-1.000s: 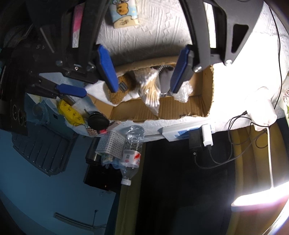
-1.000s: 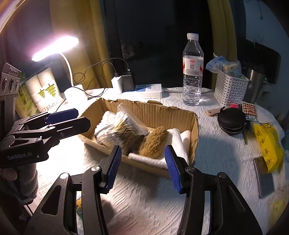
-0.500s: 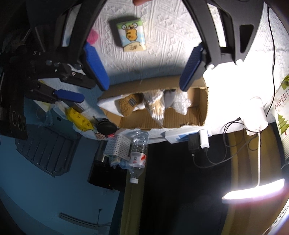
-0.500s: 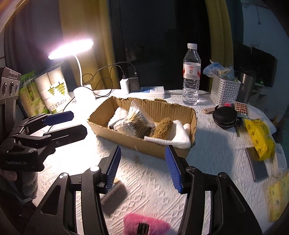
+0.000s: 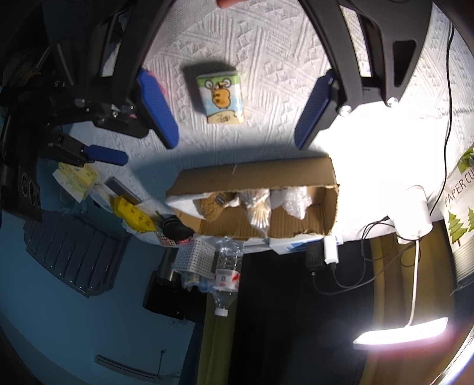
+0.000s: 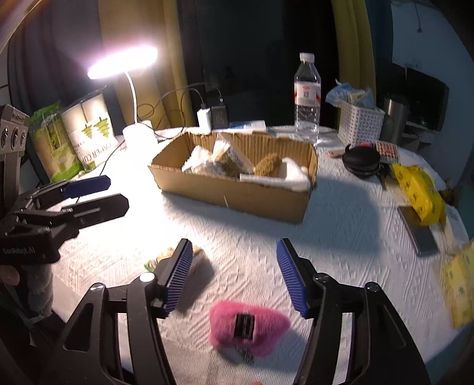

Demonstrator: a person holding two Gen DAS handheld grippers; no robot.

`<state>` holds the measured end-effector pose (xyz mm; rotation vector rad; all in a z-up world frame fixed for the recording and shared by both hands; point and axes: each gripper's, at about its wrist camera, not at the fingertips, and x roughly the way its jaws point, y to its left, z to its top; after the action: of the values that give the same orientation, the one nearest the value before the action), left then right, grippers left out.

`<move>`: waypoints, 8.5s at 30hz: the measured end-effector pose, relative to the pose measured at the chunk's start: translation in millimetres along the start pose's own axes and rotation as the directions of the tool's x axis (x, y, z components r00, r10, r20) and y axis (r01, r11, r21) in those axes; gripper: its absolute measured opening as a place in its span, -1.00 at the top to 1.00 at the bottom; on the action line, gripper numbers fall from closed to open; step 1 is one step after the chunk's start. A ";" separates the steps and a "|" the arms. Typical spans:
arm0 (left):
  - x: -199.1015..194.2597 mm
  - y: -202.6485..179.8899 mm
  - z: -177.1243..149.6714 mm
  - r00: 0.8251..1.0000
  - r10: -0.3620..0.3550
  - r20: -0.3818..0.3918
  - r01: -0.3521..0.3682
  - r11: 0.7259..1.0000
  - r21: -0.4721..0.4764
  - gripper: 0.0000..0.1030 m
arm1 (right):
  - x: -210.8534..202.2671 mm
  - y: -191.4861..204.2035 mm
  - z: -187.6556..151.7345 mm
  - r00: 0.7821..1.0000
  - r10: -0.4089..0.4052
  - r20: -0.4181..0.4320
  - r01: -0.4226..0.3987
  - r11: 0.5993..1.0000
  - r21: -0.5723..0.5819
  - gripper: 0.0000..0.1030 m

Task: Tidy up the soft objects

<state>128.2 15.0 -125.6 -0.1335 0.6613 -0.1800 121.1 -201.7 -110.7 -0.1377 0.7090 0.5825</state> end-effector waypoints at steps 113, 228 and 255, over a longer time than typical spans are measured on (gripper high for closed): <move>145.5 88.2 75.7 0.999 0.045 -0.027 -0.046 0.999 -0.021 0.06 | 139.5 -43.3 134.0 0.996 0.062 0.062 -0.060 0.998 -0.033 -0.21; -215.1 -55.4 58.0 0.876 0.173 0.450 -0.206 0.978 0.025 -0.91 | -217.3 52.2 48.1 0.882 -0.139 0.451 0.157 0.988 -0.002 -0.58; -214.1 -55.0 57.9 0.878 0.173 0.446 -0.204 0.979 0.023 -0.91 | -216.5 51.5 47.8 0.883 -0.140 0.448 0.157 0.988 -0.002 -0.58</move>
<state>-8.5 9.7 57.4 -0.0384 0.2089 0.0190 -11.4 -242.9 69.7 -0.0875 0.2351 0.4570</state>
